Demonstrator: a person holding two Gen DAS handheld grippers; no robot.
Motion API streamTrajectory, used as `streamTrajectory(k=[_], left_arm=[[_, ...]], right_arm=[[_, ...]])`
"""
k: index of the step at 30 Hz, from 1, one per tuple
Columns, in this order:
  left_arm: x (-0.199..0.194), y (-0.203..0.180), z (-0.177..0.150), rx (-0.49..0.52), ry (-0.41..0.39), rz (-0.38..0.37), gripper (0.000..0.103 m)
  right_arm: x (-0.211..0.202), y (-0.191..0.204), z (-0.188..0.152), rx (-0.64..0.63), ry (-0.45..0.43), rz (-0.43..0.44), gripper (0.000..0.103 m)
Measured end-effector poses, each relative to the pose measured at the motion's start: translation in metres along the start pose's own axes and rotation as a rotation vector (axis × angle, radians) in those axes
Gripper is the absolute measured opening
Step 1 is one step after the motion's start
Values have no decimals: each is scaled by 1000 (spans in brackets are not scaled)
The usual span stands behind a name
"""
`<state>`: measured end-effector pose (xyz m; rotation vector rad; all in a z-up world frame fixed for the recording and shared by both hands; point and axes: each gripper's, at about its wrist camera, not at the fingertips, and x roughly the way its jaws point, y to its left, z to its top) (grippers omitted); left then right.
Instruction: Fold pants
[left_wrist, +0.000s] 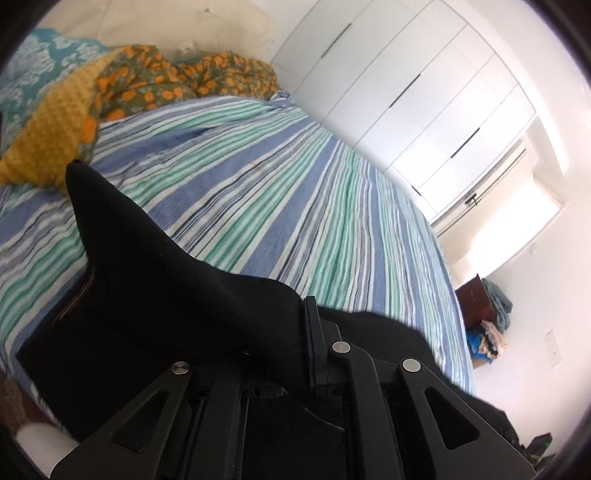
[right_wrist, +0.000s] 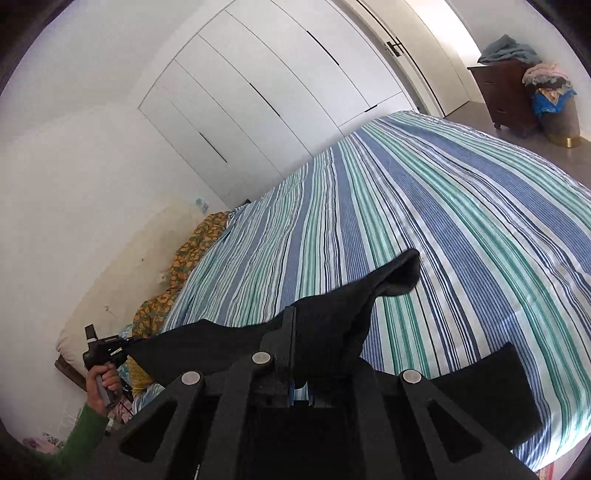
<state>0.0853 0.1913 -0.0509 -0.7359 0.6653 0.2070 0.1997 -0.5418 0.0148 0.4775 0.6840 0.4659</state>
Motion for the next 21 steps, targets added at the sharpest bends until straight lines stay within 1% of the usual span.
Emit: streamTrajectory(k=[1,2,4,5,6,7,9,10,14,17,21], left_arm=[[0,14,-26,-33,25,13,9],[9,27,-58,-56,66,34,9],[44,46,-114,-67,189,105,9],[60,54,-134,-74,253,137,9],[69,61,-152,-93,293,147,9],[72,65,-164,-108,302,150,9],[70,63,-170,-103,278,156,9],[68,59,-171,-96,278,156,9],[68,52,-167,-51,279,162,10],[70,59,-170,-57,279,158,10],[70,57,-170,-49,281,160,11]], right_arm=[[6,-4,1,-8,28,-20,4],[12,-12,0,-6,69,-49,4],[23,-39,-13,39,160,-132,5],[29,-57,-23,61,218,-191,5],[35,-73,-33,66,276,-264,5],[41,-88,-44,65,335,-326,5],[50,-111,-63,56,438,-428,5],[51,-119,-70,53,458,-462,5],[48,-138,-80,89,445,-466,5],[42,-132,-82,87,431,-471,5],[38,-134,-83,108,413,-467,6]])
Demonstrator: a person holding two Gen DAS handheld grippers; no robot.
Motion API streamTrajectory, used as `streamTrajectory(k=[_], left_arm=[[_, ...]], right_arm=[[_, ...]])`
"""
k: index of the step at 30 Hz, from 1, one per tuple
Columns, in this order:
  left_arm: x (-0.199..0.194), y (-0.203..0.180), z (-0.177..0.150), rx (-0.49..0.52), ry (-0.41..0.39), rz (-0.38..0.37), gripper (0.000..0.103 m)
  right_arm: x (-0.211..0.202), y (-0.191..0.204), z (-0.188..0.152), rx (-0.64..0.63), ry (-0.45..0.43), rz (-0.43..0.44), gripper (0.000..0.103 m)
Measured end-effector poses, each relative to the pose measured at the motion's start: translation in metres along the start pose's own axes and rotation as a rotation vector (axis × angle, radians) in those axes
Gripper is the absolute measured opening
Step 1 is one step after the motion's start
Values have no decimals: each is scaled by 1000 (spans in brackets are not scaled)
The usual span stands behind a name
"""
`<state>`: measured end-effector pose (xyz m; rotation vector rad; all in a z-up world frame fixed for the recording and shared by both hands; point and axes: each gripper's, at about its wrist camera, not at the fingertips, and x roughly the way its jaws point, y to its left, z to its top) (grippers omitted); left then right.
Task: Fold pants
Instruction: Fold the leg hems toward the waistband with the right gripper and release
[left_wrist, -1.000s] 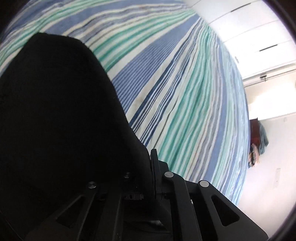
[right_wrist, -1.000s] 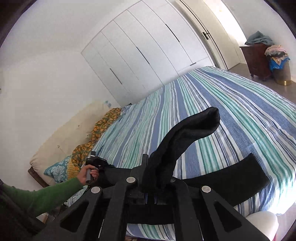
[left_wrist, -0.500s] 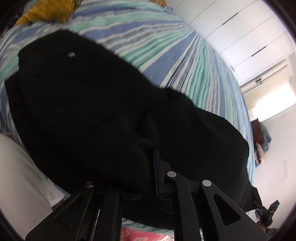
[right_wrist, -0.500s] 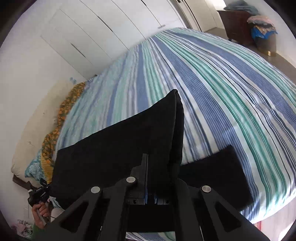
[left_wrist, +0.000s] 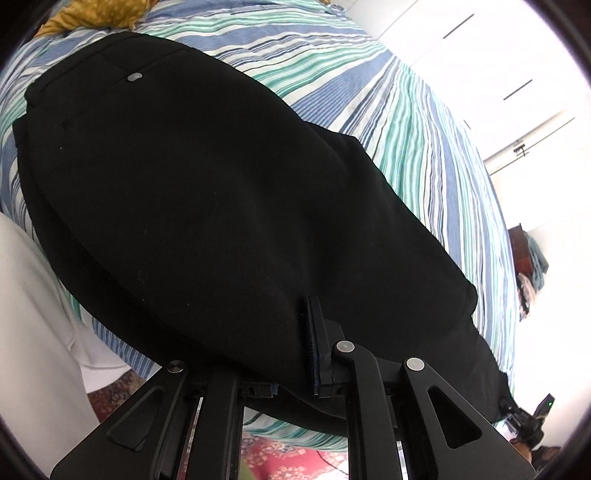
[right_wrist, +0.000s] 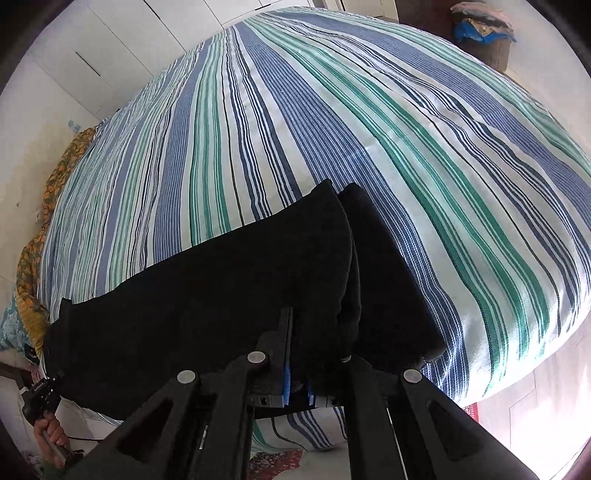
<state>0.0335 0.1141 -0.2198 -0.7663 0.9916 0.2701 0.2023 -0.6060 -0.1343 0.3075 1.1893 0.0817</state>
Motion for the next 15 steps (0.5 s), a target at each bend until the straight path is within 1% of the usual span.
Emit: streamTrajectory(k=[2,3,4,5,6,7,8,9,10,12,15], left_arm=[[-1,-1,-1,7,1,2,11],[-2,-1,-1,4,1,2,12],[-4,-1,-1,-2,0,0,13],[-6,0,-1,-10,-2,-3,13],[-5,0,0,-19,-7,-6,14],[-4,-1,1,-25,-11,-9,14],[-3,0,0,-26,-15,-12,14],[-3,0,0,-20,-15,-10,12],[-4,0,-2,-11,-14,-11,9],[-5,-5,-4,9,-10,-19,7],[-9,-16,-14,74,-13,0,6]], right_arm=[[-4,-2,-2,14,-8,25,17],[-7,-4,-2,21,-22,40,28],[-11,-6,-3,31,-41,55,36],[-16,-9,-4,43,-65,72,46],[-21,-12,-6,58,-90,87,46],[-24,-15,-6,78,-106,105,46],[-25,-19,-6,96,-114,120,43],[-25,-23,-7,114,-116,122,22],[-25,-25,-7,130,-115,109,8],[-26,-27,-8,152,-123,83,7],[-32,-23,-9,142,-147,-5,7]])
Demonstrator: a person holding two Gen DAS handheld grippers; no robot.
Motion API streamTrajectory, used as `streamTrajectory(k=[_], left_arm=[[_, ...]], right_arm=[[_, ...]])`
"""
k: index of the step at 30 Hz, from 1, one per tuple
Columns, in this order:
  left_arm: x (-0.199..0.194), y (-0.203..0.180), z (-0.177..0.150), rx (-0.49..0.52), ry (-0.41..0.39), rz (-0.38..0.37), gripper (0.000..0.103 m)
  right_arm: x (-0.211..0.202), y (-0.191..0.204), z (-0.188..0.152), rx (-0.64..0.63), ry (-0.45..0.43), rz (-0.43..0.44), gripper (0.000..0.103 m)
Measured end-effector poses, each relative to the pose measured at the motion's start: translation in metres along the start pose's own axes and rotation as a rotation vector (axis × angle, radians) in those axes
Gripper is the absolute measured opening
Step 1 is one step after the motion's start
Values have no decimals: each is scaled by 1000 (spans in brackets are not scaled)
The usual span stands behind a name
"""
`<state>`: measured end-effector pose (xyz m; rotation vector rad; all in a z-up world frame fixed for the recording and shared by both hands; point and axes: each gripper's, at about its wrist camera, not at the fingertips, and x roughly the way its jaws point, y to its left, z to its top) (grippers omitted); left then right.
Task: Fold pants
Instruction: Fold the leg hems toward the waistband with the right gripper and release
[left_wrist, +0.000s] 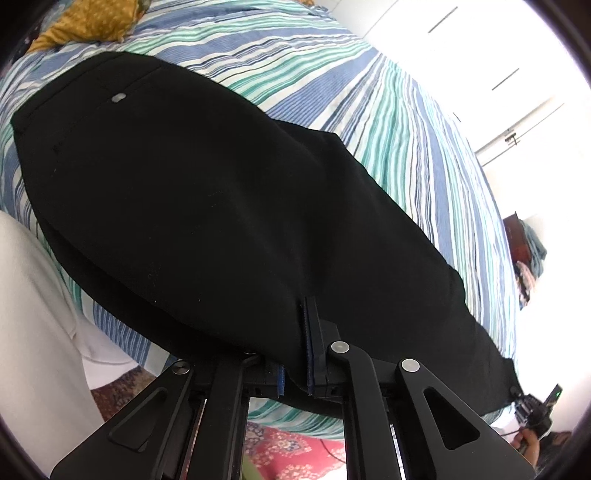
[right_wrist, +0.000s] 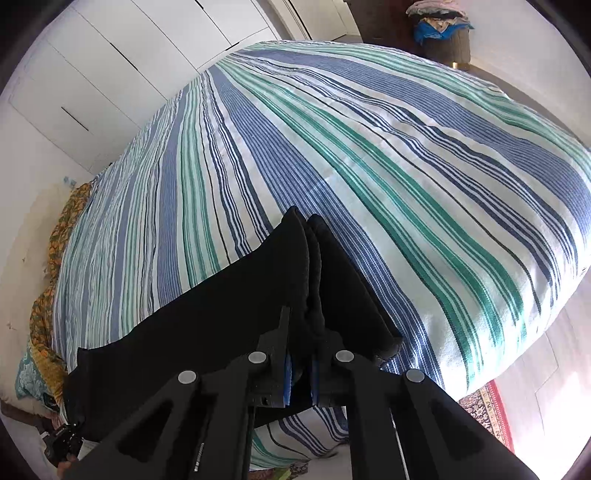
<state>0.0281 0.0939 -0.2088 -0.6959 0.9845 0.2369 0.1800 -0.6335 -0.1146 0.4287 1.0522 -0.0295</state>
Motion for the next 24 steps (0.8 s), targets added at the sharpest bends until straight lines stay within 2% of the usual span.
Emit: streamTrajectory(k=[3,7,14,20,23,24], left_arm=[[5,-6,-5,33,13,25,6],[7,-5,-2,23,18,18,6],[-3,-11,-8,78,0,56,4],[15,-9,-3,60,43,86,8],[14,-13,-1,65,45,113,23],[13,-12,-1,58,53,139,44]], right_arm=[[-2,-7,-1,34,-5,-43,7],[4,-21,-1,91,32,-29,7],[4,-12,-1,57,21,-62,8],[9,-10,-1,50,35,-79,8],[8,-10,-1,51,30,-81,11],[6,-10,-1,50,20,-79,19]])
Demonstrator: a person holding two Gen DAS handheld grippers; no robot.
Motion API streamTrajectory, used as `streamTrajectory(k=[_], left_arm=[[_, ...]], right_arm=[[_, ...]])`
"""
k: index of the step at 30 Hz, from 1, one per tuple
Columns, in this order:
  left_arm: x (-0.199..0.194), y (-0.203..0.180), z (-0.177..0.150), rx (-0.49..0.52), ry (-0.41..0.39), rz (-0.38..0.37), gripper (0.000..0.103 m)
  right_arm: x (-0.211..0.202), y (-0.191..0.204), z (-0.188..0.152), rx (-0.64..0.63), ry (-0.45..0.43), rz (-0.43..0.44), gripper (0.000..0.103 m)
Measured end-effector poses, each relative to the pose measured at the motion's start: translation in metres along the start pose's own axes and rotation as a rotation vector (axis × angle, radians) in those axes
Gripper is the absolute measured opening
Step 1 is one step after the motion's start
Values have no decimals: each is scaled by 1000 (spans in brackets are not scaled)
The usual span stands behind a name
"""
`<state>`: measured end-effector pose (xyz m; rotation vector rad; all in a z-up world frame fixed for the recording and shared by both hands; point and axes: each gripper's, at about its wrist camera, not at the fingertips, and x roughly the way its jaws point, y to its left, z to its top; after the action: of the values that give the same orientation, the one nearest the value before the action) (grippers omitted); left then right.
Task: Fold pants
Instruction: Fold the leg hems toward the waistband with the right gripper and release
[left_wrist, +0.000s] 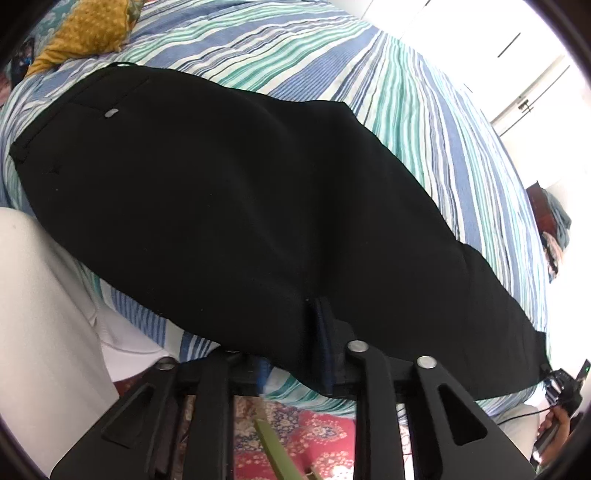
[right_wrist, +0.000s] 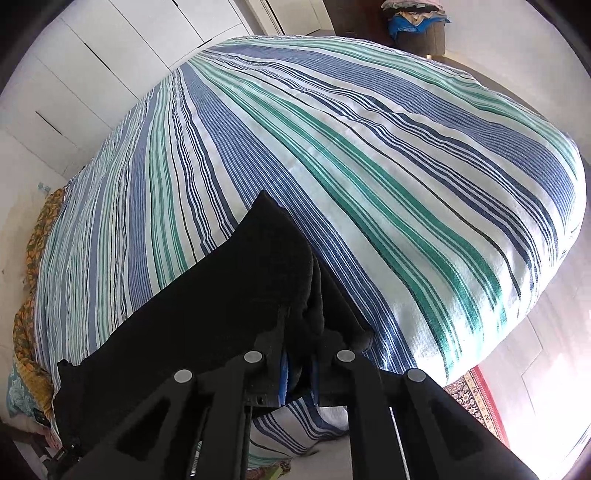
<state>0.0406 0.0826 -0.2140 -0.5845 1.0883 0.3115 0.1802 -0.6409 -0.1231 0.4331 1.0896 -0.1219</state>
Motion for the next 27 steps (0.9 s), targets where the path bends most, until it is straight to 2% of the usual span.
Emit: streamTrajectory(k=[1,3,5,6,8,9,11,14,17,19,21,23,24,27], left_arm=[[-3,2,0,-17,5,30,61],[-17,10,-8,-65,-8,64,64],[-40,17,-13,-107,-61,105,64],[-55,18,-15,-108,-120,129,64],[-74,8,-9,-45,-219,146,70],[-76,-1,-2,4,-243,142,78],[-68,-16,17,81,-254,110,81],[-40,-29,44,152,-250,92,81],[-5,-29,71,162,-208,153,81],[18,-17,72,137,-172,176,80],[30,-3,68,119,-154,185,80],[29,1,60,151,-158,176,80],[28,-2,59,164,-158,184,80],[28,-5,55,175,-161,198,81]], right_arm=[[-4,0,0,2,-19,-3,26],[-21,-1,-3,14,-97,-10,64],[-48,-2,-12,35,-229,-72,78],[-62,-2,-17,42,-294,-97,78],[-84,3,-25,36,-379,-131,78],[-91,8,-28,23,-407,-138,78],[-99,25,-33,-17,-432,-116,78],[-89,63,-38,-105,-387,-32,83],[-58,100,-49,-192,-282,79,83],[-34,113,-59,-224,-224,122,82],[-8,115,-68,-228,-157,113,82],[15,109,-69,-187,-60,78,83],[20,102,-69,-158,-39,88,83],[23,86,-66,-71,-48,149,83]])
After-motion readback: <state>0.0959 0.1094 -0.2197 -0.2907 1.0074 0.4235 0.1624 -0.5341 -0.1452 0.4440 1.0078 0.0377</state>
